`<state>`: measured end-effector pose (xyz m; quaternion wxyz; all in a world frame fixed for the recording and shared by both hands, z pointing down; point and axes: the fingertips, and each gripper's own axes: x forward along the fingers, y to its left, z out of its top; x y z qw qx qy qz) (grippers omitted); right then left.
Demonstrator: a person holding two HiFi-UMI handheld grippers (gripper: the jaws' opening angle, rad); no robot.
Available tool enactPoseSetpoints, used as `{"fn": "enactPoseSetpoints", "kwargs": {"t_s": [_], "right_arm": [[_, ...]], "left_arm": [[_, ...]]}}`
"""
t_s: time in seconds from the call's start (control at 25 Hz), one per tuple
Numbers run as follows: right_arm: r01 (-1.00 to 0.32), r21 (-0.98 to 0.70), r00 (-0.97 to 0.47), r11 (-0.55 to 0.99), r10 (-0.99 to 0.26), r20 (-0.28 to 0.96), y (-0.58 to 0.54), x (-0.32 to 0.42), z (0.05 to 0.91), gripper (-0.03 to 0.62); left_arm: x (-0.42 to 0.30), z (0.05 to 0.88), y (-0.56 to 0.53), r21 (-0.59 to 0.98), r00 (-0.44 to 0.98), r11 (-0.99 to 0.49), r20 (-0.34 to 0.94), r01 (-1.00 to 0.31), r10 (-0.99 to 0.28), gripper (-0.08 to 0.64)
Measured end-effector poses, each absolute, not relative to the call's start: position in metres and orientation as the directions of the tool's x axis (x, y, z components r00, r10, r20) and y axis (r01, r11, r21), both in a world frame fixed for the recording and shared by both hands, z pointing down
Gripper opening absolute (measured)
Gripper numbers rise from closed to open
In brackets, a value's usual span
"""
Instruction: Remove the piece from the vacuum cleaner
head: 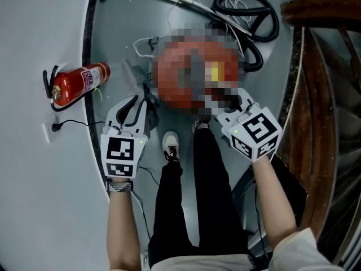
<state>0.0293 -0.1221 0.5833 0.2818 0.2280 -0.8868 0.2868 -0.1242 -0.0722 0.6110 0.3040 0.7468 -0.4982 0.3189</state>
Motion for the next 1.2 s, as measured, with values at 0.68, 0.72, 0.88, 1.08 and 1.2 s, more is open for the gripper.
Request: {"fn": "enactPoseSetpoints", "kwargs": {"t_s": [0.68, 0.72, 0.88, 1.08, 1.2], "right_arm": [[-0.558, -0.426, -0.724, 0.712, -0.166, 0.67, -0.105, 0.019, 0.628, 0.169], [-0.558, -0.424, -0.723, 0.713, -0.167, 0.671, -0.105, 0.017, 0.628, 0.17], [-0.567, -0.424, -0.718, 0.707, -0.171, 0.675, -0.104, 0.014, 0.632, 0.179], [-0.565, -0.412, -0.708, 0.715, -0.163, 0.687, -0.099, 0.013, 0.645, 0.184], [-0.571, -0.409, -0.712, 0.712, -0.181, 0.678, -0.098, 0.014, 0.645, 0.187]], "left_arm": [[-0.127, 0.669, -0.054, 0.102, 0.219, -0.268, 0.863, -0.958, -0.456, 0.112], [-0.127, 0.668, -0.054, 0.106, 0.221, -0.265, 0.862, -0.958, -0.456, 0.11], [-0.122, 0.67, -0.051, 0.134, 0.237, -0.25, 0.862, -0.959, -0.448, 0.114], [-0.118, 0.678, -0.047, 0.102, 0.203, -0.251, 0.884, -0.963, -0.42, 0.12], [-0.117, 0.681, -0.046, 0.096, 0.189, -0.239, 0.894, -0.966, -0.406, 0.12]]}}
